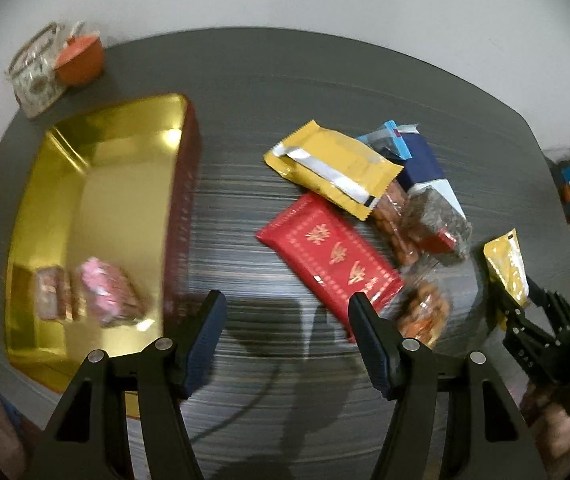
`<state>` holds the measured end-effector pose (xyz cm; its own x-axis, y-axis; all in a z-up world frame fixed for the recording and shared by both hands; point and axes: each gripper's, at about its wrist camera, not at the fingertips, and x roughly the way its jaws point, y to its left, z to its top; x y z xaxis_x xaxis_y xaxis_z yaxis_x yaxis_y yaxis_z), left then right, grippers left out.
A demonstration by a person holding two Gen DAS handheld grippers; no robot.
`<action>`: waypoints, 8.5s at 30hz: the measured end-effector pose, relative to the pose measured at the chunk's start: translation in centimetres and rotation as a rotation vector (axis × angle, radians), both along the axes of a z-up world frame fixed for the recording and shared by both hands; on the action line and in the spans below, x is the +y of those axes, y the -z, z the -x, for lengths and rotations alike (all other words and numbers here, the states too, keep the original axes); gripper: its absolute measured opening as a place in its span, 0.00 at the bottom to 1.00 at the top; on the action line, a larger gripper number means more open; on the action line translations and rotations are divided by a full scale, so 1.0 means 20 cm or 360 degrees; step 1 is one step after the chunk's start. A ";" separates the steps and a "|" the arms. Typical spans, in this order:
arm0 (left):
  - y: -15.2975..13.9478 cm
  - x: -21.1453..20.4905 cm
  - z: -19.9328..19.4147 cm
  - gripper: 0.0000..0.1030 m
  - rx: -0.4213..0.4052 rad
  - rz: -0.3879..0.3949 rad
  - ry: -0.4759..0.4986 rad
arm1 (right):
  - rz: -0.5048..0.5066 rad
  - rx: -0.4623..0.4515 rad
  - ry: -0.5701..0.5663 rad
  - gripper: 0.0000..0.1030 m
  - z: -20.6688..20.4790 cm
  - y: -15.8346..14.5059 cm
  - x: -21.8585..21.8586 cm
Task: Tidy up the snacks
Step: 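Move the right gripper back and grasp the large yellow packet, then hold the yellow packet with the right gripper while the left moves toward the red packet, then grasp the red gold-lettered packet with the left gripper and lift it, then lower the red packet into the gold tin and open the left gripper, then carry the yellow packet with the right gripper into the tin and release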
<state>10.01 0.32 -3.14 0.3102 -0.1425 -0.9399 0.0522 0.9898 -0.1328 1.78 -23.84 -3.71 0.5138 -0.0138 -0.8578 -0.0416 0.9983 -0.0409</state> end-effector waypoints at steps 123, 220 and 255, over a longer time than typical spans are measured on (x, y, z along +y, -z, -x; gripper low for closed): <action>0.31 -0.20 -0.21 0.55 0.0163 -0.0082 -0.0005 | -0.0014 -0.0147 0.0093 0.67 -0.10 0.00 -0.06; -0.12 0.87 -0.14 0.58 -0.0084 -0.0340 -0.0191 | -0.0018 -0.0154 0.0121 0.56 -0.11 0.00 -0.06; -0.10 1.33 0.29 0.76 -0.0268 -0.0312 -0.0605 | 0.0041 -0.0262 0.0025 0.52 -0.07 -0.38 0.32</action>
